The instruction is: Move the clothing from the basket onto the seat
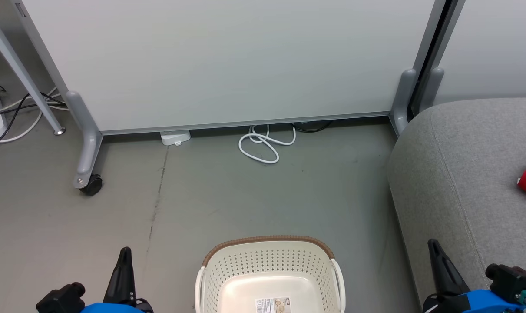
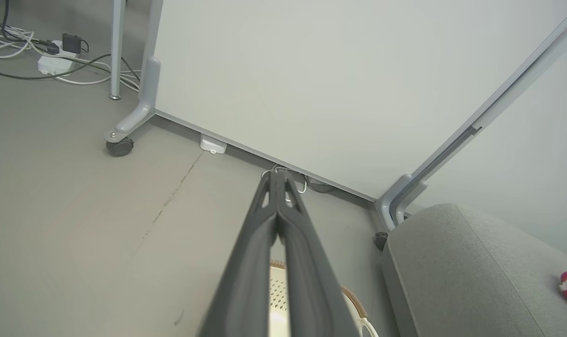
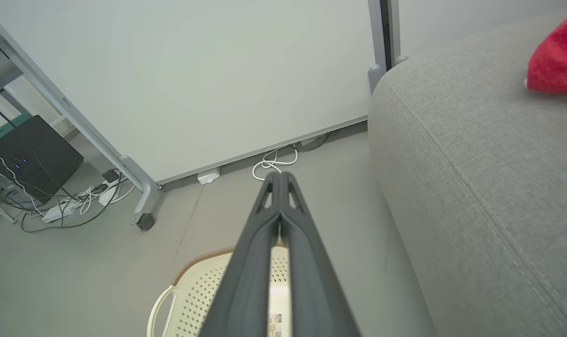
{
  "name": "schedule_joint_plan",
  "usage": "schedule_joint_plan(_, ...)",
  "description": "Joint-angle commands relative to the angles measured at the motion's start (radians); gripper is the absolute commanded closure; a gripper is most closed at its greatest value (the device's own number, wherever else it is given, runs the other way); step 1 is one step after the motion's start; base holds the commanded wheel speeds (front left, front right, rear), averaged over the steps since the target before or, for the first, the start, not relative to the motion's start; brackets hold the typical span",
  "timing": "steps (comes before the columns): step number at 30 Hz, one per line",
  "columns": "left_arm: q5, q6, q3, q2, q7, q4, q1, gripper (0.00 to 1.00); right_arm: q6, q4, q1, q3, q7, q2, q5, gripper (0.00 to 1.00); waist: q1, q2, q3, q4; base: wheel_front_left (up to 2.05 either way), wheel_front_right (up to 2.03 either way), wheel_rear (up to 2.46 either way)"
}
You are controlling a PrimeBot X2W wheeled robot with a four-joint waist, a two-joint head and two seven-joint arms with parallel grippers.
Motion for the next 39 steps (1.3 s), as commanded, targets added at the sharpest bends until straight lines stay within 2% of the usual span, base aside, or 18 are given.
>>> schedule_joint_plan(1,-0.035,0.0,0.01,0.003,0.009,-0.02,-0.033,1.0,0.0,-0.015,-0.029,-0.004,0.005,-0.002,0.044,1.0,0.0,0.0,0.0,-0.001,0.0,0.0,0.0)
schedule_joint_plan(19,-0.278,0.0,0.048,-0.01,0.082,-0.038,-0.065,1.0,0.0,-0.01,-0.061,-0.016,0.057,-0.003,0.335,1.0,0.0,0.0,-0.002,-0.009,0.0,0.0,0.0)
schedule_joint_plan(39,-0.489,-0.001,0.082,-0.021,0.146,-0.053,-0.091,1.0,0.0,-0.005,-0.09,-0.027,0.101,-0.004,0.585,1.0,0.0,0.0,-0.004,-0.018,0.0,0.0,0.0)
